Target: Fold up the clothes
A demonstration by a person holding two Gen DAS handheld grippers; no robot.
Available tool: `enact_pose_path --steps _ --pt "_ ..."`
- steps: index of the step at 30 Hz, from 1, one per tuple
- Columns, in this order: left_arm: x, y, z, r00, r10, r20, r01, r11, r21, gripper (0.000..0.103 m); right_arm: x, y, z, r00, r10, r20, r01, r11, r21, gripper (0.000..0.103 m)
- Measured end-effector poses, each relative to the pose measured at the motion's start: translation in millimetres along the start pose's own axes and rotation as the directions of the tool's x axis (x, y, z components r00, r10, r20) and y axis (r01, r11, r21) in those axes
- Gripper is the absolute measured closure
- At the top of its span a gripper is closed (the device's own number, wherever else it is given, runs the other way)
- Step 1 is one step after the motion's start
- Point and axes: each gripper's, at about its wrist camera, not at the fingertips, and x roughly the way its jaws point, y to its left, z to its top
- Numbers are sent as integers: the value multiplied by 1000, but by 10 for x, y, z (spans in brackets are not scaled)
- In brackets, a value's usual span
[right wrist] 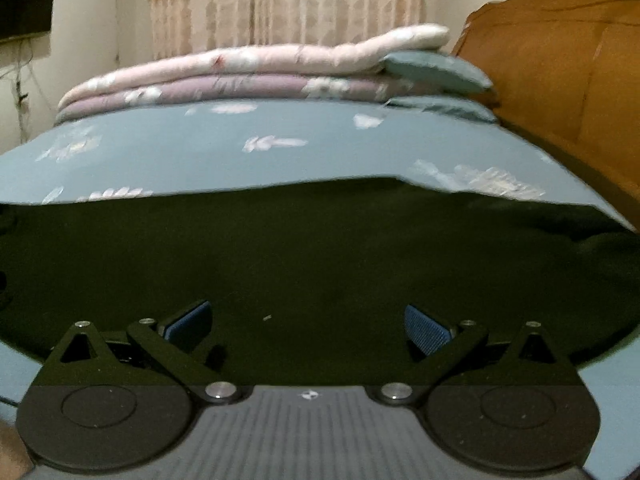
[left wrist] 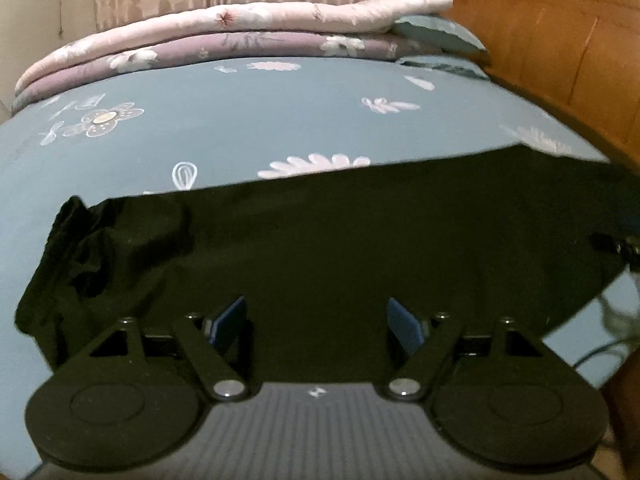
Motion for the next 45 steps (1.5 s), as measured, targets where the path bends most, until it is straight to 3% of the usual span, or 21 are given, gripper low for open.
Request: enact_pose_path --steps 4,11,15,20,25,31,35,38,42,45 --pt "41 -86 133 999 -42 14 42 999 2 25 -87 -150 33 999 -28 37 27 1000 14 0" --pt "252 -167 312 1000 -9 -7 9 1000 9 25 -43 -462 145 992 -112 65 109 993 52 0" --pt "307 -173 374 1000 17 -13 -17 1000 -7 25 -25 -663 184 991 -122 63 116 989 91 0" --pt "348 -255 358 999 10 -37 -10 1000 8 25 -13 -857 222 995 -88 36 85 992 94 0" --pt "360 -401 274 998 3 -68 2 997 71 25 -26 -953 321 999 18 29 -22 989 146 0" --pt "375 -576 172 994 -4 -106 19 989 145 25 288 -732 427 993 118 -24 -112 978 175 0" --pt "284 -511 2 991 10 -133 10 989 148 20 518 -460 295 980 90 -175 -75 993 89 0" --pt "149 -361 -84 989 47 -141 -29 991 130 18 478 -370 142 969 53 -242 -49 999 23 0" --pt "25 -154 -30 991 91 -95 -85 994 66 19 287 -312 128 970 26 -241 -28 1000 -5 0" --pt "26 -133 -29 997 39 -62 -38 999 31 19 149 -164 198 981 75 -178 -72 997 26 0"
